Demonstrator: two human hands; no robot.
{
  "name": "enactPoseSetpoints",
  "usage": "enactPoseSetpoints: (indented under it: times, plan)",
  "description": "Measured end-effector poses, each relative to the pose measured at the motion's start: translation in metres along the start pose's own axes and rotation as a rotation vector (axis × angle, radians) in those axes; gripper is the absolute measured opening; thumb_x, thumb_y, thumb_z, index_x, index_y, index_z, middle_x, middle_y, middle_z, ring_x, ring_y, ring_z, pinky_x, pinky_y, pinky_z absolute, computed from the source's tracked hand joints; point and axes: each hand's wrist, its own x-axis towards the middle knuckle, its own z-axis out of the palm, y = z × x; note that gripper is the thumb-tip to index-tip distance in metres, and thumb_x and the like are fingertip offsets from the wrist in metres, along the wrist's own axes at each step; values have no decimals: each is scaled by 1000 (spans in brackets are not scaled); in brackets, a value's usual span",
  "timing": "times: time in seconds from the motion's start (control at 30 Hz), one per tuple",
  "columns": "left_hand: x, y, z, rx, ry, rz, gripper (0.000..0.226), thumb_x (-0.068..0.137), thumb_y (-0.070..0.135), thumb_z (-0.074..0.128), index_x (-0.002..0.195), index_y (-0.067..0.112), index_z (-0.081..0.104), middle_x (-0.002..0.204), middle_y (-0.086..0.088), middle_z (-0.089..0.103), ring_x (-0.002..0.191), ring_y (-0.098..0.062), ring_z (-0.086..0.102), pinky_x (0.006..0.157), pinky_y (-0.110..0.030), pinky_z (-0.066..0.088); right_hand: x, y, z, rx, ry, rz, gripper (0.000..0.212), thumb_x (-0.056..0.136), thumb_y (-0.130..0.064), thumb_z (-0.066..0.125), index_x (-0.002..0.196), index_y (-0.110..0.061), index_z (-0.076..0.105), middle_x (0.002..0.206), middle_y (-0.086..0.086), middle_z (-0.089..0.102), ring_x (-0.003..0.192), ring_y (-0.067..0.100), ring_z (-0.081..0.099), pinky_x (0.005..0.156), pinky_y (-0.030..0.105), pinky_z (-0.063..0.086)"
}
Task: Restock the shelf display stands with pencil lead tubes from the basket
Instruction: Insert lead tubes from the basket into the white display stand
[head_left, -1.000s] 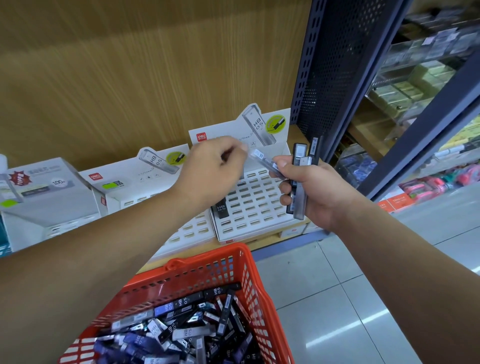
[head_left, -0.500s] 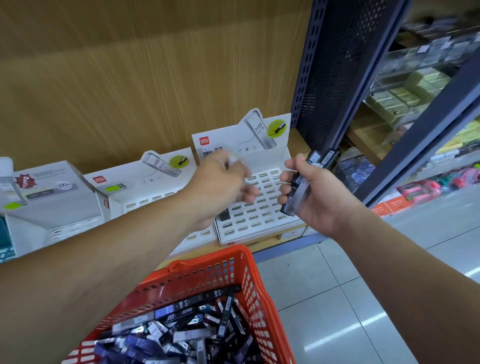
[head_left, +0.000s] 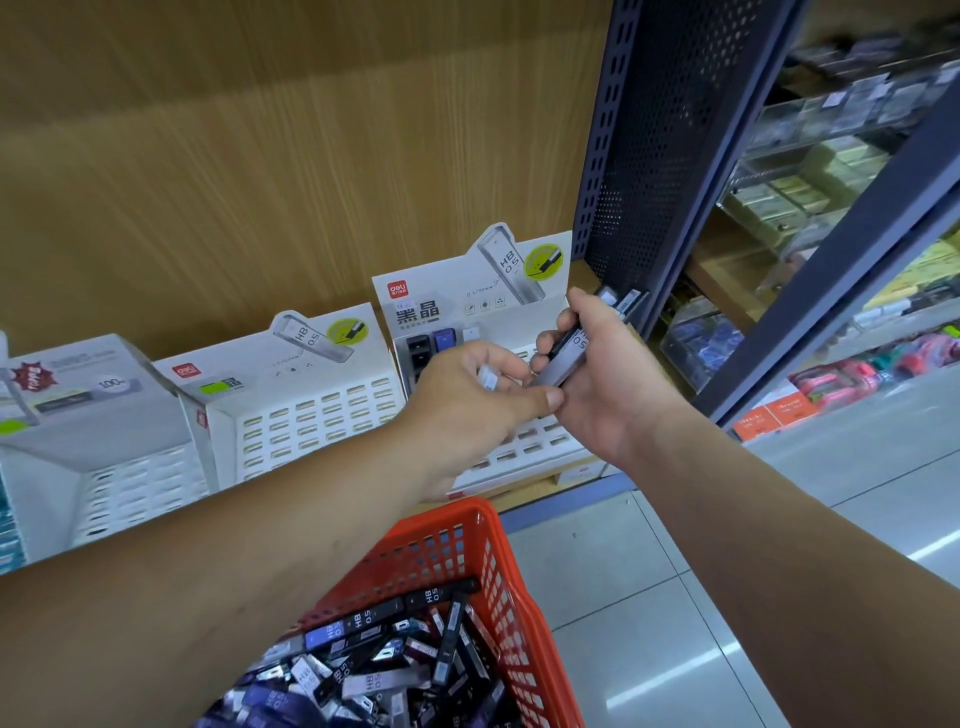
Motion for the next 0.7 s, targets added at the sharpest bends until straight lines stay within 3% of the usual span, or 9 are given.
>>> enactPoseSetpoints:
  times: [0.1, 0.2, 0.27, 0.37, 0.57, 0.7]
  plan:
    - [2, 2, -4, -53, -5, -57, 32, 74, 22, 93, 97, 14, 72, 63, 7, 66, 50, -5, 58, 49, -19, 47, 2, 2, 3, -99, 73, -45, 38, 95, -52, 67, 80, -18, 58, 68, -3, 57, 59, 13, 55, 73, 33, 48]
    - [5, 3, -9, -89, -35, -111, 30, 74, 20, 93, 88, 13, 67, 62, -3, 61, 43, -7, 50, 41, -20, 36, 4, 4, 4, -174, 254, -142, 59, 82, -67, 75, 103, -12, 68, 73, 1, 67, 52, 14, 60, 57, 32, 50]
    - [6, 5, -15, -131, -40, -126, 31, 76, 14, 91, 84, 14, 61, 60, -4, 57, 41, -8, 46, 38, -19, 33, 3, 3, 3, -201, 309, -203, 61, 83, -69, 72, 94, -9, 67, 65, 4, 59, 46, 14, 50, 50, 30, 46]
    - [8, 9, -23, -165, -44, -130, 33, 77, 10, 89, 83, 16, 57, 59, -5, 53, 35, -7, 40, 36, -19, 27, -1, 0, 3, -245, 217, -243, 59, 91, -69, 62, 84, -10, 63, 60, 3, 52, 44, 15, 44, 47, 29, 42]
    - [11, 7, -34, -219, 40, -102, 35, 74, 11, 90, 84, 16, 58, 58, -6, 55, 36, -8, 37, 35, -19, 24, 1, -4, 6, -245, 94, -191, 52, 99, -64, 54, 95, -12, 63, 76, 4, 64, 51, 16, 46, 53, 31, 44]
    - [12, 9, -40, -61, 20, -52, 32, 71, 12, 93, 87, 14, 64, 66, -4, 60, 45, -10, 46, 38, -20, 30, 2, -1, 3, -365, 54, -193, 44, 102, -52, 57, 91, -10, 65, 83, 8, 62, 52, 17, 45, 53, 34, 44]
